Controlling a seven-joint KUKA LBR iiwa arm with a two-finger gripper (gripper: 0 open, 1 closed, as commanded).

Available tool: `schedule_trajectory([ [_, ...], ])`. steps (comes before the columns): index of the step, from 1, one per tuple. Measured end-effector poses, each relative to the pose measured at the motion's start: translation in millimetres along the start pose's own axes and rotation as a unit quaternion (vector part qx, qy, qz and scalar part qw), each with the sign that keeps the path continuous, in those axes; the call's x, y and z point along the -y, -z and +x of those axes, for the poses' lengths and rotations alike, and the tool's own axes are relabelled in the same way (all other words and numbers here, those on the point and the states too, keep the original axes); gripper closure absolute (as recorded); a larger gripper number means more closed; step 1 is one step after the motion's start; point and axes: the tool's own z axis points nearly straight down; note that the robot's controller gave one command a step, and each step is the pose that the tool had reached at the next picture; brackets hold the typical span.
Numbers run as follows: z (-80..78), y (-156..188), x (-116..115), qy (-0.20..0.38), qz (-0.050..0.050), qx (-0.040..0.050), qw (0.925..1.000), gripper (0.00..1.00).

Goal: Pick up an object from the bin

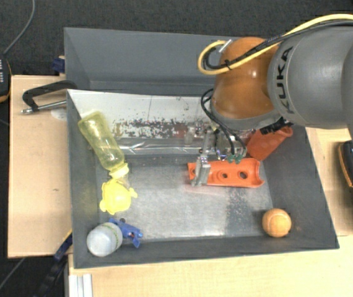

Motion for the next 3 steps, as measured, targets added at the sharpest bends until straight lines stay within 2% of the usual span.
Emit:
schedule_trajectory([
  [1,-1.5,5.1,0.2,0.0,0.0,0.0039,1.0,0.0],
  [2,18.9,-26.3,47.8,0.017,-0.001,0.0024,0.9998,0.0],
  [3,10.9,-64.4,69.7,-0.038,-0.001,0.0042,0.9993,1.0],
])
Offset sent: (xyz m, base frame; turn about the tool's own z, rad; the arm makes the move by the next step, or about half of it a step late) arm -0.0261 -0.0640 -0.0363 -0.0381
